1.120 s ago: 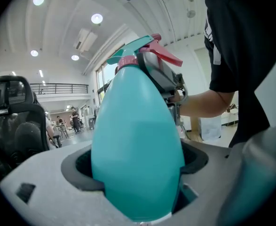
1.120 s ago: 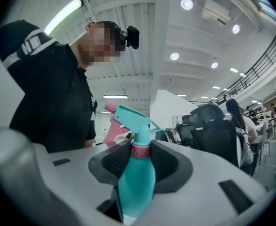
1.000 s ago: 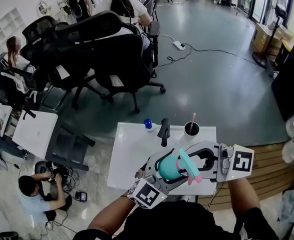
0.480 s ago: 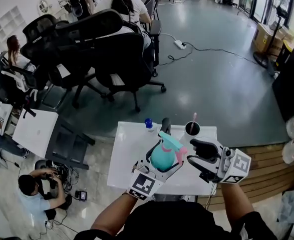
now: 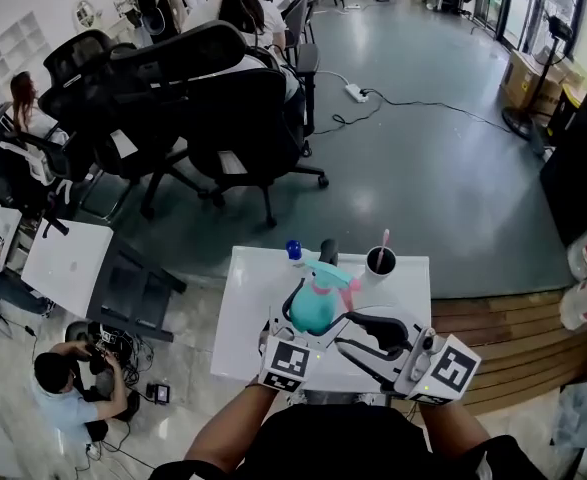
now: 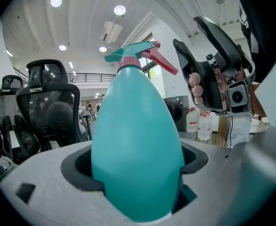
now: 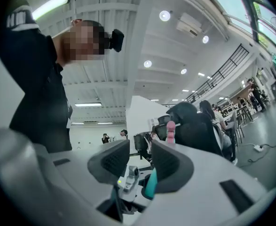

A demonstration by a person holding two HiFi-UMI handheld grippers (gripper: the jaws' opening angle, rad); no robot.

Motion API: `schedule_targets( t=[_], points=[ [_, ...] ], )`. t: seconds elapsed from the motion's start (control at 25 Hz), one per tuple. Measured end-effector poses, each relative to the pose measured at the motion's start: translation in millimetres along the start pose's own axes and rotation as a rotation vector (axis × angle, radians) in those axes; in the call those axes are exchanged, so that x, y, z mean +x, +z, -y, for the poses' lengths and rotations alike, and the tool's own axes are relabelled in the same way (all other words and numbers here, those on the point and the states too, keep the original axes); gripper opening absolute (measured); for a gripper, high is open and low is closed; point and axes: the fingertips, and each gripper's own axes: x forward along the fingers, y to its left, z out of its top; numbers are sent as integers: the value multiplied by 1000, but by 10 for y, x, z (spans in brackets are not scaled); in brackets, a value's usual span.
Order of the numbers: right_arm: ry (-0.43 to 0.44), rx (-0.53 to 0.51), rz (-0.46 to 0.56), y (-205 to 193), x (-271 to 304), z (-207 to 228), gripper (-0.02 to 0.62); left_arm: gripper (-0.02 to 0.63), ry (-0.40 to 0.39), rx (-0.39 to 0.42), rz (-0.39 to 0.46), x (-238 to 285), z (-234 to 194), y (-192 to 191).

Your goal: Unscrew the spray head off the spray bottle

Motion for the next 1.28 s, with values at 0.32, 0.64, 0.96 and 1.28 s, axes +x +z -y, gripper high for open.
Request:
schedule_targets(
  t=[0.32, 0.64, 0.96, 1.28],
  points=[
    [-140, 63, -44, -115, 23, 224, 152, 465, -1, -1, 10, -61, 69, -32],
    [-195, 89, -73, -180, 92, 315, 188, 465, 3, 52, 8, -77, 169, 24],
    [-221, 101, -104, -228, 142, 378, 193, 465, -1, 91, -19, -58, 273, -92],
    [-225, 90, -123, -275, 151, 427, 140, 465, -11, 121, -3, -56, 335, -8]
  ],
)
